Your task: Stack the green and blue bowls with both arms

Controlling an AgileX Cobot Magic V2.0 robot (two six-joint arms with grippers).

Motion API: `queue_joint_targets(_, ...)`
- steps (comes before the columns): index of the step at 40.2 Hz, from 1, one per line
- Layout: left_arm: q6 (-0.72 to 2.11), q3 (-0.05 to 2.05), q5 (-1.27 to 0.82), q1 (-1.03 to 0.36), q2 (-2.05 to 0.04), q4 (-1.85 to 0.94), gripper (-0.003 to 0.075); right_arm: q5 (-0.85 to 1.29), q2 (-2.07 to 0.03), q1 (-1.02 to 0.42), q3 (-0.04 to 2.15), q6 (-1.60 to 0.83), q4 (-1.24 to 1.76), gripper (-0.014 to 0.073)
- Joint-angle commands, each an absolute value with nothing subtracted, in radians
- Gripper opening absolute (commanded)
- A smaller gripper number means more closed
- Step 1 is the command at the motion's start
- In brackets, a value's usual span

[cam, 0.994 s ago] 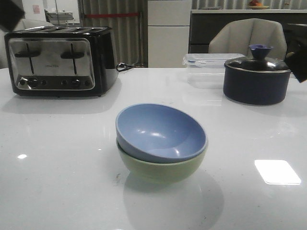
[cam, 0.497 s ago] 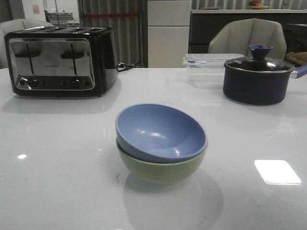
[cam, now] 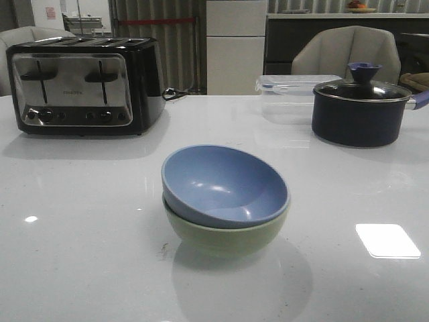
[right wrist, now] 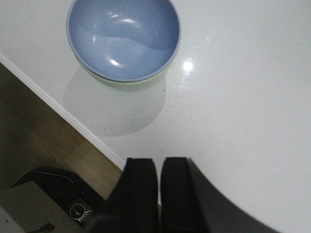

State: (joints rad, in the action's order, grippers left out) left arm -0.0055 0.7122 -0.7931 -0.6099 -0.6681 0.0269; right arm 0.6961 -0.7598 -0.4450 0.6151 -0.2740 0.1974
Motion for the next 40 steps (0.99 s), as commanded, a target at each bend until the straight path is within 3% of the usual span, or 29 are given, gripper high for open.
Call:
queue_joint_targets(1, -0.016, 0.738, -0.717, -0.615, -0.666, 0.029, 0.0091, 0.633, -0.753, -0.442, 0.643, -0.286, 0.2, 0.0087)
queue_joint_targets(4, -0.016, 0.738, -0.722, -0.615, -0.666, 0.027, 0.0093, 0.633, -0.753, -0.442, 0.643, -0.286, 0.2, 0.005)
queue_joint_targets(28, -0.016, 0.738, -0.725, -0.615, -0.654, 0.027, 0.0093, 0.652, -0.753, -0.442, 0.643, -0.286, 0.2, 0.0052)
queue_joint_targets(35, -0.016, 0.707, -0.663, -0.454, -0.576, 0.032, 0.0093, 0.652, -0.753, -0.442, 0.643, -0.286, 0.2, 0.0052)
queue_joint_targets(40, -0.016, 0.613, -0.494, -0.318, -0.475, 0.032, 0.0093, 0.652, -0.753, -0.442, 0.643, -0.286, 0.2, 0.0052)
